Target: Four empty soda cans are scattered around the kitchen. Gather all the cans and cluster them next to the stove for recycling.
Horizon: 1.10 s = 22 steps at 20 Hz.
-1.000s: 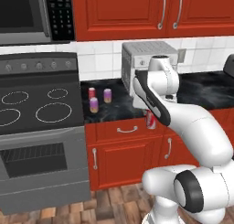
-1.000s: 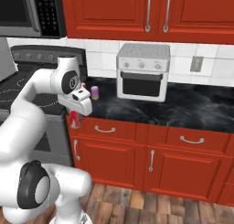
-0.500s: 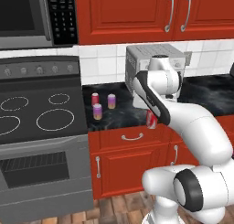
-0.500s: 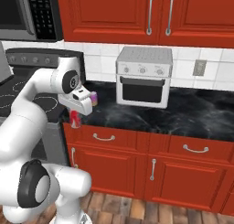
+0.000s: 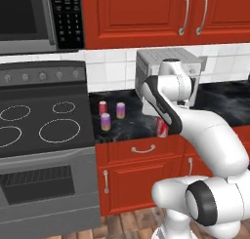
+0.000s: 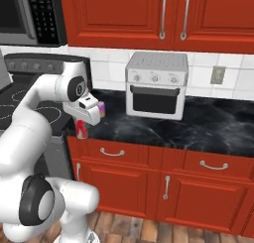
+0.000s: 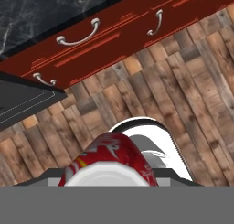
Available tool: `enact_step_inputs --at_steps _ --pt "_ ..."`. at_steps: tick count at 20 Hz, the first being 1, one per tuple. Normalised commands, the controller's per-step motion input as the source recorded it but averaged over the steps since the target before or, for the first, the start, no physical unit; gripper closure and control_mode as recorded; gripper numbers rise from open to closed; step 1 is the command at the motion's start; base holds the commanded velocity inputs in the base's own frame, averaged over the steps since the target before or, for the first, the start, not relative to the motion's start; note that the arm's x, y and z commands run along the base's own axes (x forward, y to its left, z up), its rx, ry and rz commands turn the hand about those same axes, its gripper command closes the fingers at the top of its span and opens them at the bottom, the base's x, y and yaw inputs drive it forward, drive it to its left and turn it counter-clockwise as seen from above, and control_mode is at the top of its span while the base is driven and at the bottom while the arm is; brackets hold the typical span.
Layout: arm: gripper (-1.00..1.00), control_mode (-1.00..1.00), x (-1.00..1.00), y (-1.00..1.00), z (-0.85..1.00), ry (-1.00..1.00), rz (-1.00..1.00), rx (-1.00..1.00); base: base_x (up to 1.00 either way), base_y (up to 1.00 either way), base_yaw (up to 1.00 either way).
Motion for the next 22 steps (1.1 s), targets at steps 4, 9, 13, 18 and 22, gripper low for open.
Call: enact_step_inputs --at_steps 4,9,13,18,22 --pt "1.0 1.0 0.0 0.0 0.0 0.0 0.0 0.0 0.33 0.28 0.0" --pt "1.0 1.0 0.0 0.0 0.0 0.0 0.0 0.0 0.33 0.32 0.0" --pt "1.0 1.0 0.0 0.0 0.0 0.0 0.0 0.0 0.4 0.28 0.0" --pt "1.0 1.0 0.0 0.0 0.0 0.0 0.0 0.0 0.43 0.24 0.0" --pt "1.0 1.0 0.0 0.0 0.0 0.0 0.0 0.0 0.43 0.2 0.0"
